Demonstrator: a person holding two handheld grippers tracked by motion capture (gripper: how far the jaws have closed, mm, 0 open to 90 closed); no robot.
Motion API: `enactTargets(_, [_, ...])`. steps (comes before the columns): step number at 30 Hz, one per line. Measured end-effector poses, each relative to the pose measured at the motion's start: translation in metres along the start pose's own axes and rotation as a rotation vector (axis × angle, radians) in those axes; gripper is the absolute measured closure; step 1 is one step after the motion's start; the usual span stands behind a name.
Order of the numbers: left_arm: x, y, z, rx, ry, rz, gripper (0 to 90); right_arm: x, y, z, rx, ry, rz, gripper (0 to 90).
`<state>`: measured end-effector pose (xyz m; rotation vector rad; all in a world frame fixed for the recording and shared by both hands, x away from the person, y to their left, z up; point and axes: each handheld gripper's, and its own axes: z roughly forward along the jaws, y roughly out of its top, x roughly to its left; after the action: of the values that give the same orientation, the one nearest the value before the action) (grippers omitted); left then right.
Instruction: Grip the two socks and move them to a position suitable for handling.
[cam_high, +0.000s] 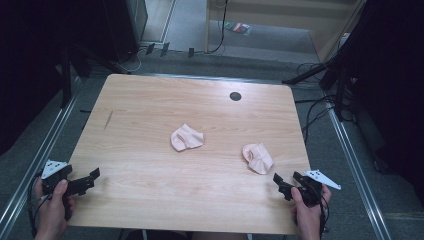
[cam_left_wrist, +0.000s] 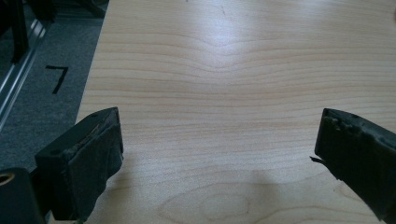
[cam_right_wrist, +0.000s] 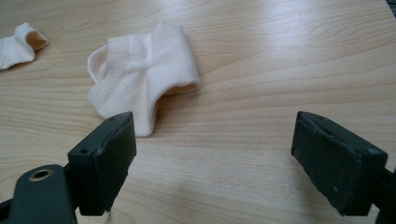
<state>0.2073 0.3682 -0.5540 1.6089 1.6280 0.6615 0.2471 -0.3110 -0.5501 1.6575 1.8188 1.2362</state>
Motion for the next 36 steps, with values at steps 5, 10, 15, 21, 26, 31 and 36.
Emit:
enactTargets(5, [0.0,0.0,-0.001,-0.013,-0.012,-0.004,1.4,0.001,0.001,-0.002,-0.011,-0.016,-0.035,13.7])
enactTargets(10, [-0.001,0.0,-0.001,-0.024,-0.011,0.014,1.4,0.001,0.005,-0.003,-0.015,-0.037,-0.048,13.9])
enactTargets(15, [-0.001,0.002,0.002,-0.011,-0.013,0.012,1.4,0.013,0.011,-0.004,-0.024,-0.031,-0.084,13.9])
enactTargets(21, [-0.015,0.009,0.005,-0.014,0.001,0.044,1.4,0.034,0.022,0.001,-0.015,0.028,-0.148,21.0])
enactTargets(26, [-0.035,0.014,0.007,-0.021,-0.023,0.088,1.4,0.05,0.029,0.015,0.014,0.06,-0.2,28.7])
enactTargets(31, [-0.056,0.02,0.01,-0.031,-0.067,0.114,1.4,0.07,0.037,0.038,0.026,0.08,-0.227,28.7])
enactTargets(36, [-0.076,0.024,0.014,-0.032,-0.104,0.129,1.4,0.078,0.04,0.057,0.092,0.049,-0.271,28.7])
